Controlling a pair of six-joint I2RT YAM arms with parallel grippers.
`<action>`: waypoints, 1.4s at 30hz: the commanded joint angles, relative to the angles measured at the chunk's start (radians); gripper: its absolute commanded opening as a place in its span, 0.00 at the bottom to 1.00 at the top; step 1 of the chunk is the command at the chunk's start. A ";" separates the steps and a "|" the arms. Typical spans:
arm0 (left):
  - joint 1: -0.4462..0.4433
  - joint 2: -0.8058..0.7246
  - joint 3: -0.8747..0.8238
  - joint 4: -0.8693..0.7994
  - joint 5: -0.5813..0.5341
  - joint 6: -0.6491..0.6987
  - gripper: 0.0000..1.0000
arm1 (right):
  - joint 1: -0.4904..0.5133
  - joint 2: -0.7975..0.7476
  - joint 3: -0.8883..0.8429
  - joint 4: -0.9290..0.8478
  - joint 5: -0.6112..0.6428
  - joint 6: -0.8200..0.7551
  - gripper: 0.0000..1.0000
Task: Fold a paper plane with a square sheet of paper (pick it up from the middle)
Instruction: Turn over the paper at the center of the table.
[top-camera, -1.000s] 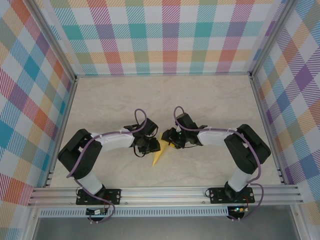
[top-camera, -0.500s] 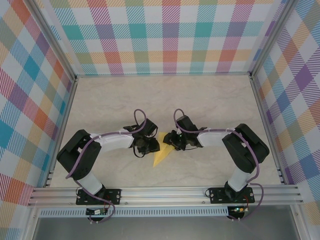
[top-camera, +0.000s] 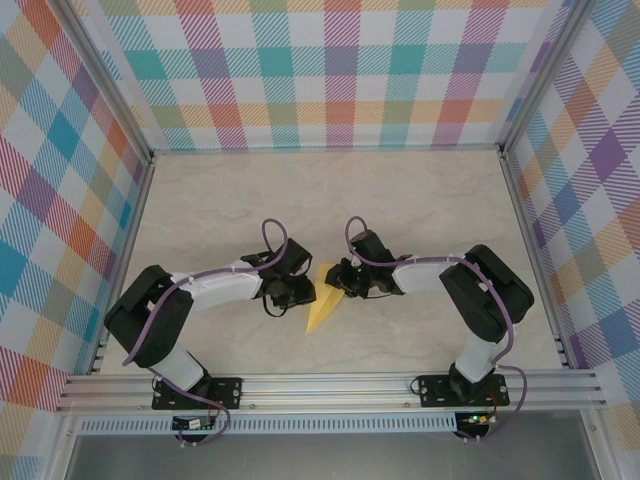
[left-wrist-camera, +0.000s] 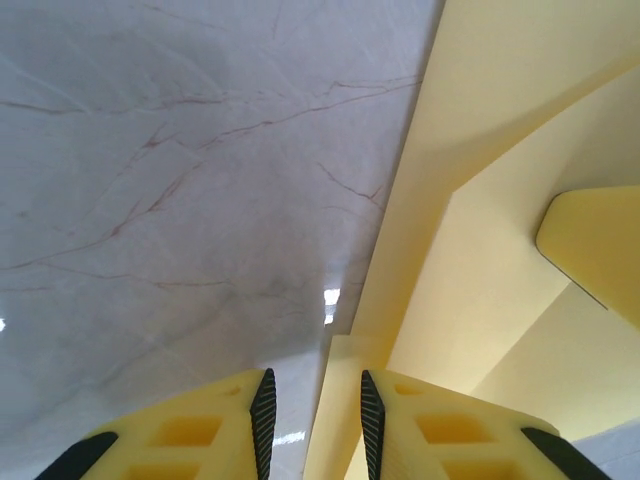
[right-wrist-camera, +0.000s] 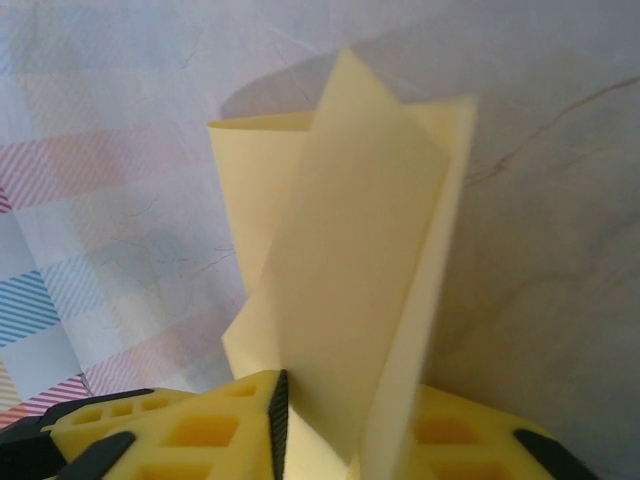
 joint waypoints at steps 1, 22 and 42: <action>0.004 -0.066 -0.028 -0.018 -0.057 -0.026 0.30 | 0.007 -0.005 0.023 0.040 -0.027 -0.040 0.21; 0.044 -0.491 -0.173 -0.229 -0.428 -0.168 0.38 | 0.096 0.046 0.787 -1.500 0.864 -0.392 0.11; 0.054 -0.697 -0.232 -0.320 -0.522 -0.243 0.44 | 0.273 0.568 1.291 -1.342 0.340 -0.412 0.44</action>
